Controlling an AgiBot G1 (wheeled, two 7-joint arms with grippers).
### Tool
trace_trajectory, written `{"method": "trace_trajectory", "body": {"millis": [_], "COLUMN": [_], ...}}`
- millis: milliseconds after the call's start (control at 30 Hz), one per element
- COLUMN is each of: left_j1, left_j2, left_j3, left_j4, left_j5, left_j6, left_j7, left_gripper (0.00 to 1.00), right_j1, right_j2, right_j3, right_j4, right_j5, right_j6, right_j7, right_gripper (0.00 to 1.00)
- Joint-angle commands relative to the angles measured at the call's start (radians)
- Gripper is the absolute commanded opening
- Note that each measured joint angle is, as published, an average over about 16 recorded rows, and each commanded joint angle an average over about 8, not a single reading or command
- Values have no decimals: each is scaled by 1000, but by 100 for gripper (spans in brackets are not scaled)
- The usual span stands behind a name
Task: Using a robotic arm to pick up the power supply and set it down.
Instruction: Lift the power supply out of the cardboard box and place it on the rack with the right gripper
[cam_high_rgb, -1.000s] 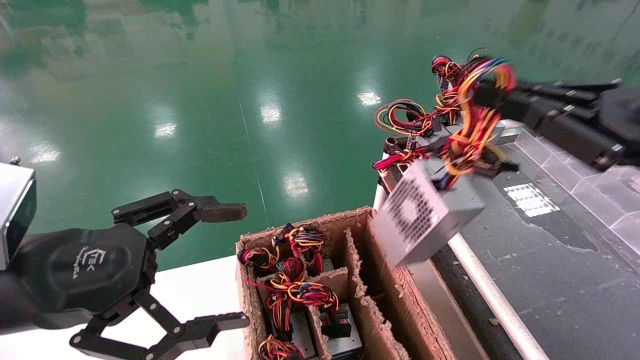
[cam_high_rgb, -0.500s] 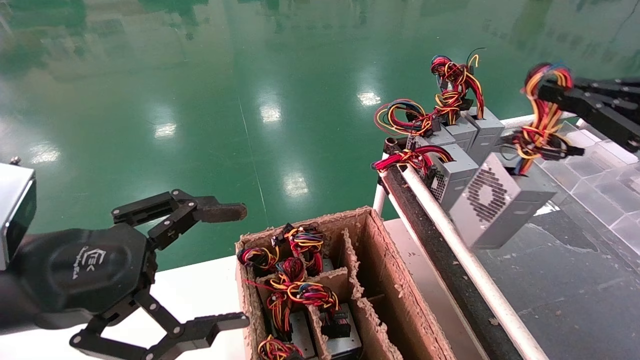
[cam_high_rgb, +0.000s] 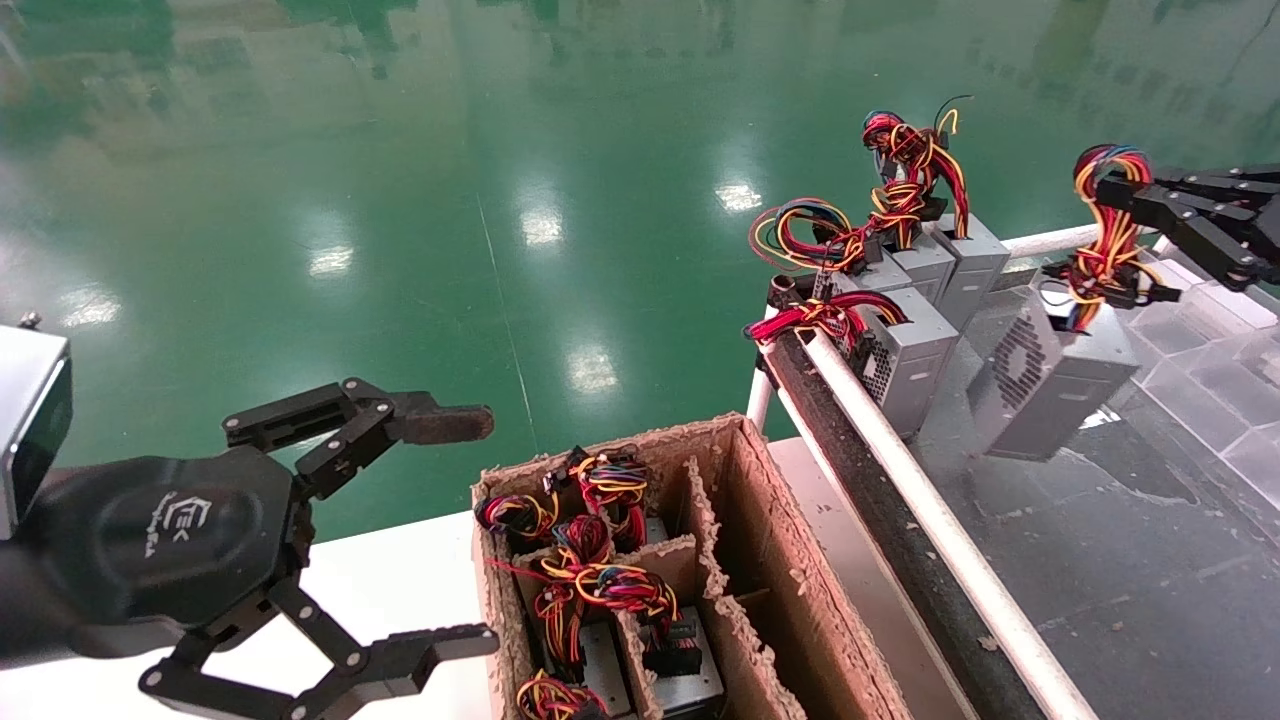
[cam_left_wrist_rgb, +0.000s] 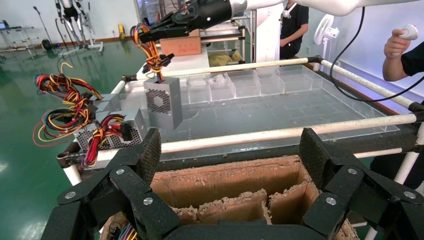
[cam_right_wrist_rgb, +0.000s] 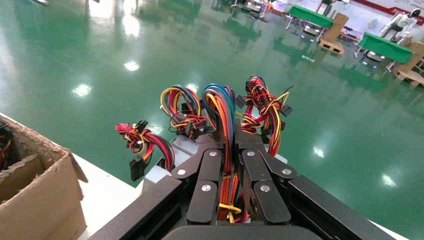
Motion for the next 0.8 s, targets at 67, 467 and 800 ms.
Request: {"method": "trace_trajectory", "body": {"millis": [67, 467, 800], "left_j1": [0, 0, 0], "left_j2": [0, 0, 0], "left_j3": [0, 0, 1], "left_j4": [0, 0, 0], "left_j5": [0, 0, -1], "left_j6": [0, 0, 0], "left_j7": [0, 0, 0], "left_gripper": [100, 100, 100], "right_j1": [27, 106, 149], "right_j2": [-25, -154, -256], "right_j3": [-12, -41, -46], "right_j4": [-49, -214, -306], "right_j5": [-21, -73, -85], "right_j6": [4, 83, 196], "right_j7": [-31, -145, -226], "right_gripper": [0, 0, 12]}}
